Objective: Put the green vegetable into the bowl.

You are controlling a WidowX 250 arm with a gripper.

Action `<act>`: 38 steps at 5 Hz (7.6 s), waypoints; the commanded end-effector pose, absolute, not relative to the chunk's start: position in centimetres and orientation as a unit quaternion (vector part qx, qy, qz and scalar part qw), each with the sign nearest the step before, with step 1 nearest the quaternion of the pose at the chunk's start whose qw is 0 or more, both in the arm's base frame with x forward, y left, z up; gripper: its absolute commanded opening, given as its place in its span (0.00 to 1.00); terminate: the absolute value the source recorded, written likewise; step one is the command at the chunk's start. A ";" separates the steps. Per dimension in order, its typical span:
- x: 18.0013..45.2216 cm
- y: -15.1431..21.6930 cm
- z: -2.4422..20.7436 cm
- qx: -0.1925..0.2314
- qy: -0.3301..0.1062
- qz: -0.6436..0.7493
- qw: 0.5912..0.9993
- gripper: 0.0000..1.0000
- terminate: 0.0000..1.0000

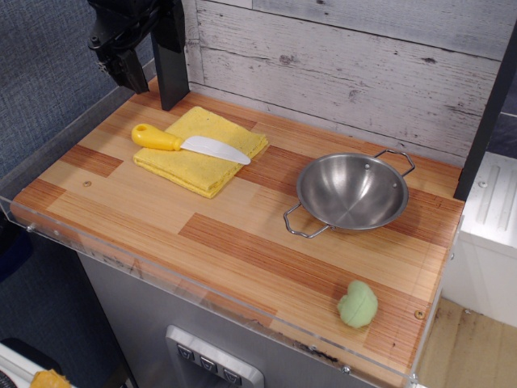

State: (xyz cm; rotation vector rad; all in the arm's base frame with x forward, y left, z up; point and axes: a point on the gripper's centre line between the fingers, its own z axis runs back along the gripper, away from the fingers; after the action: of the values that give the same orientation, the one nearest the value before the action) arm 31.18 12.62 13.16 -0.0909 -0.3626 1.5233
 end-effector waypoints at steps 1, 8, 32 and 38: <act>31.2 12.6 13.2 -0.041 -0.163 0.686 0.708 1.00 0.00; 27.2 -7.0 9.4 -0.082 -0.129 0.465 0.872 1.00 0.00; 34.1 -4.4 4.9 -0.032 -0.130 0.287 0.949 0.00 0.00; 34.0 -4.7 4.8 -0.008 -0.126 0.317 0.940 1.00 0.00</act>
State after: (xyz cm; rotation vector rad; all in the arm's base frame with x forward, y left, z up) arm 34.14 -5.13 3.33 0.0051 -0.2138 0.6535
